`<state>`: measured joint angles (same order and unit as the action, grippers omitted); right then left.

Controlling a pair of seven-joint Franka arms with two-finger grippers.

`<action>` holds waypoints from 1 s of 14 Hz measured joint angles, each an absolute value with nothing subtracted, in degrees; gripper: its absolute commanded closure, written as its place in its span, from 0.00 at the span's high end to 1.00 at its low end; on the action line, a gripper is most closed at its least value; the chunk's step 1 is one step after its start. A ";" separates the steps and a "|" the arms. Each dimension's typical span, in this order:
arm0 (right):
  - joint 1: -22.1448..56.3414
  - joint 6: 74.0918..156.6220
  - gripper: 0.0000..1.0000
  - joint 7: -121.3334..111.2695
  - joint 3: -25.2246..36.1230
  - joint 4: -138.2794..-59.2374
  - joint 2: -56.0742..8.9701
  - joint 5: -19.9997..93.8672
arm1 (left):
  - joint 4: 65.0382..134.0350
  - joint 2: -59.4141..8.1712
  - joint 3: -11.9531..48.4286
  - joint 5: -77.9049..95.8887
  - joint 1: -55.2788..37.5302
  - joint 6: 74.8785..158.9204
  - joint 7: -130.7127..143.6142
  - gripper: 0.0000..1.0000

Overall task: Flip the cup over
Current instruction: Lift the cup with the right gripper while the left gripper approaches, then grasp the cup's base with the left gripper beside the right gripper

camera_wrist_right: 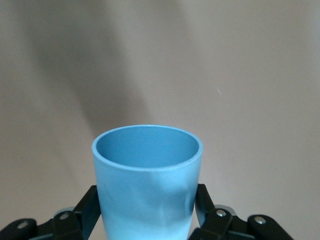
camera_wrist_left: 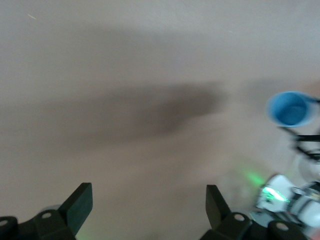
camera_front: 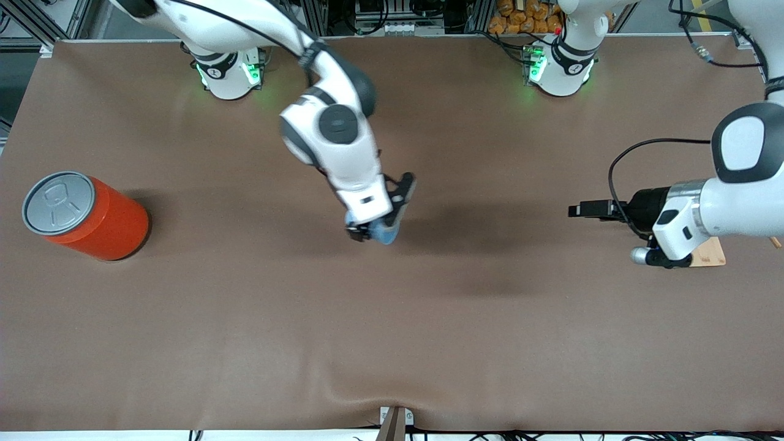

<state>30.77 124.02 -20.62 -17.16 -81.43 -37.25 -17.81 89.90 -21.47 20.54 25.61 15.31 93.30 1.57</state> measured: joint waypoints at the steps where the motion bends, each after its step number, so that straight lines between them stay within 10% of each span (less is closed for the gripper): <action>1: 32.87 125.99 0.03 -20.60 -16.92 -80.01 -39.90 -20.57 | 90.44 -22.70 20.53 28.14 15.99 93.26 0.82 1.00; 14: 45.74 131.58 0.17 -17.04 -11.44 -77.88 -50.08 -25.98 | 103.68 -29.89 20.81 49.48 18.15 98.83 -15.66 1.00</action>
